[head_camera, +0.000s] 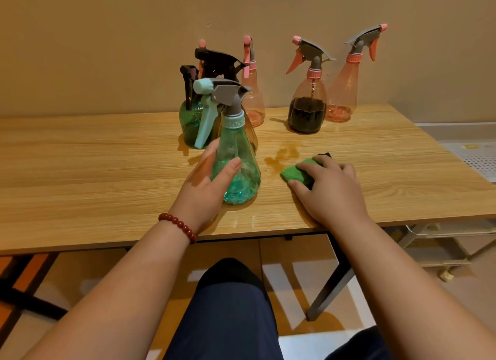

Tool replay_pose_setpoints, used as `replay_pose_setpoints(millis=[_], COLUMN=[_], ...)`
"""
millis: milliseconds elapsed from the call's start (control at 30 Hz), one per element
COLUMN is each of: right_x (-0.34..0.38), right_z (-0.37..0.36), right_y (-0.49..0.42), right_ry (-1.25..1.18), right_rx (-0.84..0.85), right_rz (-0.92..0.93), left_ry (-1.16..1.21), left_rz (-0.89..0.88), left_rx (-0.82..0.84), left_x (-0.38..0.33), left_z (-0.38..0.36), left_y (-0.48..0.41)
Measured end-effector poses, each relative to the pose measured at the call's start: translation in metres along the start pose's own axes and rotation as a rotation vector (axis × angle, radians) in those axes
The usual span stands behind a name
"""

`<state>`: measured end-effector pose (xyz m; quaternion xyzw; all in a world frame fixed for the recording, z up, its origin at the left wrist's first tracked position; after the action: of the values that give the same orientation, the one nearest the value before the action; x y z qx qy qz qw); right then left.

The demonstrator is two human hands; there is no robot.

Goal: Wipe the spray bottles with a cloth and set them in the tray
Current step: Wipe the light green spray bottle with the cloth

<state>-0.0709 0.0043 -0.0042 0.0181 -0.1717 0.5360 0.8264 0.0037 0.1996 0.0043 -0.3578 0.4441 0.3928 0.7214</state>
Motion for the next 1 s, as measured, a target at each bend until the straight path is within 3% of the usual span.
replay_pose_setpoints(millis=[267,400,600,767,900,1000], right_x=[-0.001,0.002,0.023,0.057,0.067,0.062], right_z=[-0.004,0.001,0.033,0.03,0.013,0.004], right_y=[0.0,0.005,0.018,0.028,0.033,0.037], right_ry=[-0.091,-0.385,-0.874,-0.831,-0.971,-0.93], right_rx=[-0.098,-0.199,-0.334,-0.369,-0.357,-0.425], right_rz=[0.17,0.21,0.255,0.388,0.378,0.374], left_ry=[-0.034,-0.081,0.102,0.186,0.206,0.229], left_rz=[-0.046,-0.048,-0.047,-0.075,-0.093,-0.095], left_rx=[-0.009,-0.065,-0.092,-0.092,-0.098,-0.131], left_x=[-0.001,-0.001,-0.02,-0.029,-0.031,-0.027], left_z=[-0.004,-0.008,-0.009,-0.013,-0.016,-0.013], left_y=[-0.005,-0.004,0.004,0.013,0.013,0.011])
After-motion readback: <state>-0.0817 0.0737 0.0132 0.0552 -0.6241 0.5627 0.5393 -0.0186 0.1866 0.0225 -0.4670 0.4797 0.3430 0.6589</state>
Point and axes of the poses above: each hand's wrist, its own y-axis away from the middle knuckle, its own z-axis out of the back of the hand, x = y × z, the point moved 2 cm from there along -y, towards the middle knuckle, and after that the axes turned 2 degrees about z, right-handed, at the moved point
